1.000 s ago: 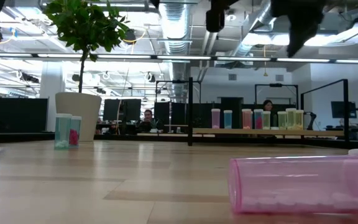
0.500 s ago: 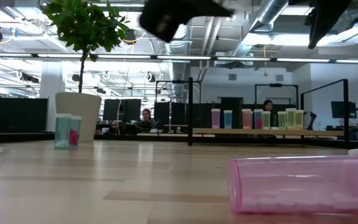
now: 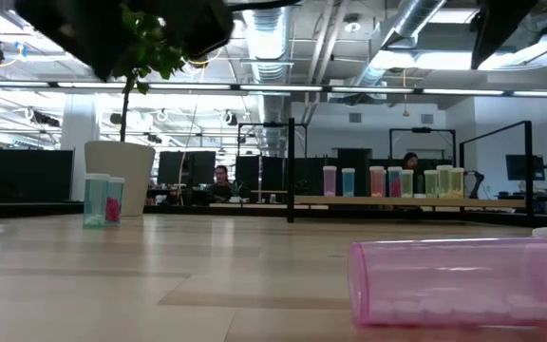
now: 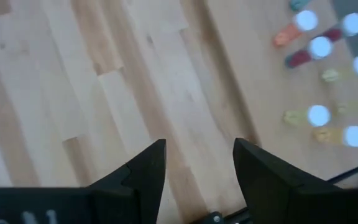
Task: Pick and place medicine bottles onto shelf by color
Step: Move the blue pill bottle to the center of the table
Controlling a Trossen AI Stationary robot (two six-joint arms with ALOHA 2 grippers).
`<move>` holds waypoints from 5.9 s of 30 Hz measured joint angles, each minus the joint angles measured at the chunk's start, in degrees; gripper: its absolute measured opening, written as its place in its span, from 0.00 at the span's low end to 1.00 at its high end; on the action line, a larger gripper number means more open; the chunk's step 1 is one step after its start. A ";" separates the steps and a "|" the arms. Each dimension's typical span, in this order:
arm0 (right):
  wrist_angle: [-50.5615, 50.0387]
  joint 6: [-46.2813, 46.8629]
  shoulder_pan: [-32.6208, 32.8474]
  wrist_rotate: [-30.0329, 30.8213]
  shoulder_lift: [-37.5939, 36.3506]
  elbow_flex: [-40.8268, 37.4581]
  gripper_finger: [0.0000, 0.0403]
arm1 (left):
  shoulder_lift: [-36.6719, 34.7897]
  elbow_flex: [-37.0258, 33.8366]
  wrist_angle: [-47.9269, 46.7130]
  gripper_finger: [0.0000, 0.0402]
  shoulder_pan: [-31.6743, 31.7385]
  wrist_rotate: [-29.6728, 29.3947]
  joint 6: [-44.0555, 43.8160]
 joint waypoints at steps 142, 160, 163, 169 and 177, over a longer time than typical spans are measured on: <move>11.61 1.57 -8.59 3.68 9.45 0.00 0.38 | -31.76 -47.82 12.82 0.25 10.04 -35.32 7.13; 5.28 1.48 -7.65 3.53 5.13 -0.02 0.37 | -21.51 -28.43 25.13 0.25 13.27 -36.77 24.78; 4.05 1.31 -7.63 3.53 3.96 -0.02 0.37 | -13.31 -19.45 23.99 0.25 14.46 -33.54 30.27; 2.56 -0.05 -7.65 3.59 2.06 -0.02 0.37 | 1.52 -0.73 12.37 0.25 17.51 -30.49 36.93; 2.60 -2.83 -7.67 3.61 1.97 -0.02 0.37 | 15.04 17.05 1.71 0.25 20.81 -29.37 39.65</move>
